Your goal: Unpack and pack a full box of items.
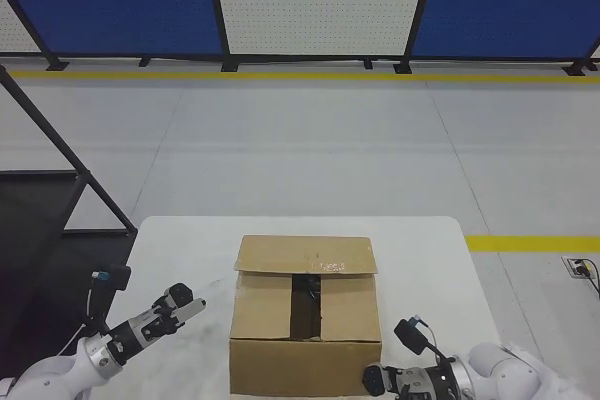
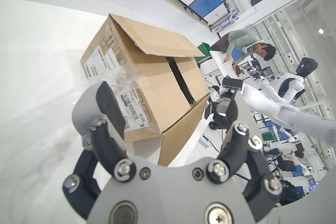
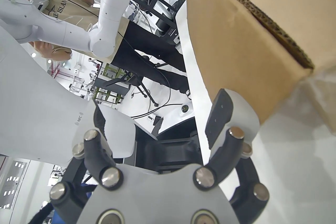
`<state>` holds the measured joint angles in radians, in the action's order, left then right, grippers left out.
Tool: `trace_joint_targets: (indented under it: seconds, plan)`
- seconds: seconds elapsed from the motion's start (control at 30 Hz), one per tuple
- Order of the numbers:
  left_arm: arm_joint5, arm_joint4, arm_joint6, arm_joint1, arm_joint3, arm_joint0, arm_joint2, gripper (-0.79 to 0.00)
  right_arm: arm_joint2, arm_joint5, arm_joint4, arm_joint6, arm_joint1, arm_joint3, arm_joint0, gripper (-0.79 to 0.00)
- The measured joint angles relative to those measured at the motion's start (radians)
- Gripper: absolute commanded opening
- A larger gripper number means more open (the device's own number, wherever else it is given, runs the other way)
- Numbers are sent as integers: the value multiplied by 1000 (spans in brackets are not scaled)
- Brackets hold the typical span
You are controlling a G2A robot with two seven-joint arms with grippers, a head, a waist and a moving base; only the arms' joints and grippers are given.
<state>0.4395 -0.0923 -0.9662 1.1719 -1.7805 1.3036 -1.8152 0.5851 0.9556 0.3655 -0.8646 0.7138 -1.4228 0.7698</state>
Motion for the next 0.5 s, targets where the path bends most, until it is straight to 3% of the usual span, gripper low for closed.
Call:
trace_joint_targets:
  seconds: [0.5]
  plan:
    - [0, 0, 0, 0, 0, 0, 0, 0, -69, 13, 0, 13, 3, 46, -57, 0]
